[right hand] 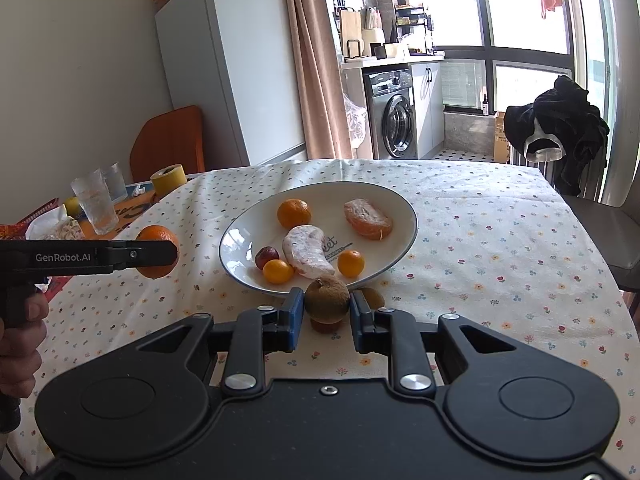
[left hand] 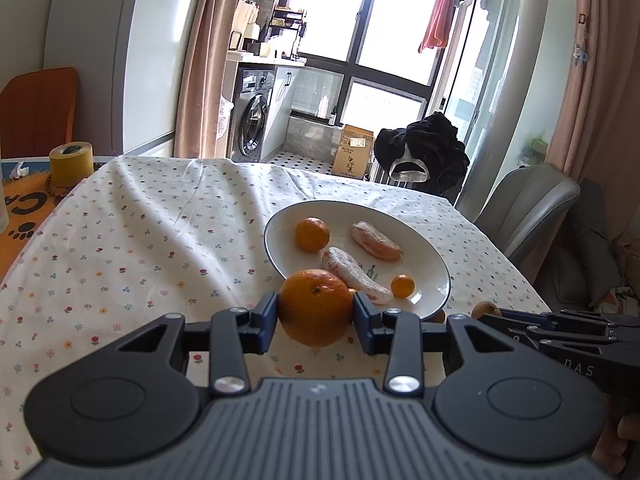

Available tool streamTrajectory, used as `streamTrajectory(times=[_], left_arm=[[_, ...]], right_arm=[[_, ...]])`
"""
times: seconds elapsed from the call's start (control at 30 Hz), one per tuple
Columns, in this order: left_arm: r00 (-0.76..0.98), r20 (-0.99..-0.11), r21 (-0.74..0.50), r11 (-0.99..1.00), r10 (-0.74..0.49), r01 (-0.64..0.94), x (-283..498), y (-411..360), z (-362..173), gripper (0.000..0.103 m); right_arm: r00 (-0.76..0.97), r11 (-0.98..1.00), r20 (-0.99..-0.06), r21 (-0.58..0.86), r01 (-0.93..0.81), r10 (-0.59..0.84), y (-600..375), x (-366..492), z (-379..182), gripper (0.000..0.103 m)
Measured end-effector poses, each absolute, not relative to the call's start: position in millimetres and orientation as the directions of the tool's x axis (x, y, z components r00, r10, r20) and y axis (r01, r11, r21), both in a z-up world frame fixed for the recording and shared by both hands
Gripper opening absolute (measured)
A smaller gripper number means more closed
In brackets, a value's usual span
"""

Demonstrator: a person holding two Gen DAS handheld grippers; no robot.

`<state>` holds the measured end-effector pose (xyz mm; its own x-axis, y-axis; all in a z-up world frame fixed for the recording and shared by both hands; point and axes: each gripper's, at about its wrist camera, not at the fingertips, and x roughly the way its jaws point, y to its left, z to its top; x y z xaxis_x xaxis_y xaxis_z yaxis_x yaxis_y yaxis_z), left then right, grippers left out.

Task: Organize fruits
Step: 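Carry the large orange with the left gripper while the right carries the kiwi into the bowl, releasing both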

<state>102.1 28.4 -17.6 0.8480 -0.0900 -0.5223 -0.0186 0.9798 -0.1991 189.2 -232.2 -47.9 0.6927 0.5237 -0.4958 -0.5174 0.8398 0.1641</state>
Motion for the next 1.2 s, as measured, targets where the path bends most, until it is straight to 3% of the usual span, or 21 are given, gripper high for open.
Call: streamTrajectory(times=[1.03, 1.2], left_arm=[[0.819, -0.569, -0.166, 0.986, -0.076, -0.024, 161, 23, -27, 0.039], [0.810, -0.583, -0.157, 0.987, -0.064, -0.035, 170, 23, -30, 0.039]], right_arm=[[0.677, 0.822, -0.477, 0.226, -0.522, 0.561, -218, 238, -56, 0.023], [0.670, 0.809, -0.463, 0.232, -0.540, 0.580, -218, 240, -57, 0.028]])
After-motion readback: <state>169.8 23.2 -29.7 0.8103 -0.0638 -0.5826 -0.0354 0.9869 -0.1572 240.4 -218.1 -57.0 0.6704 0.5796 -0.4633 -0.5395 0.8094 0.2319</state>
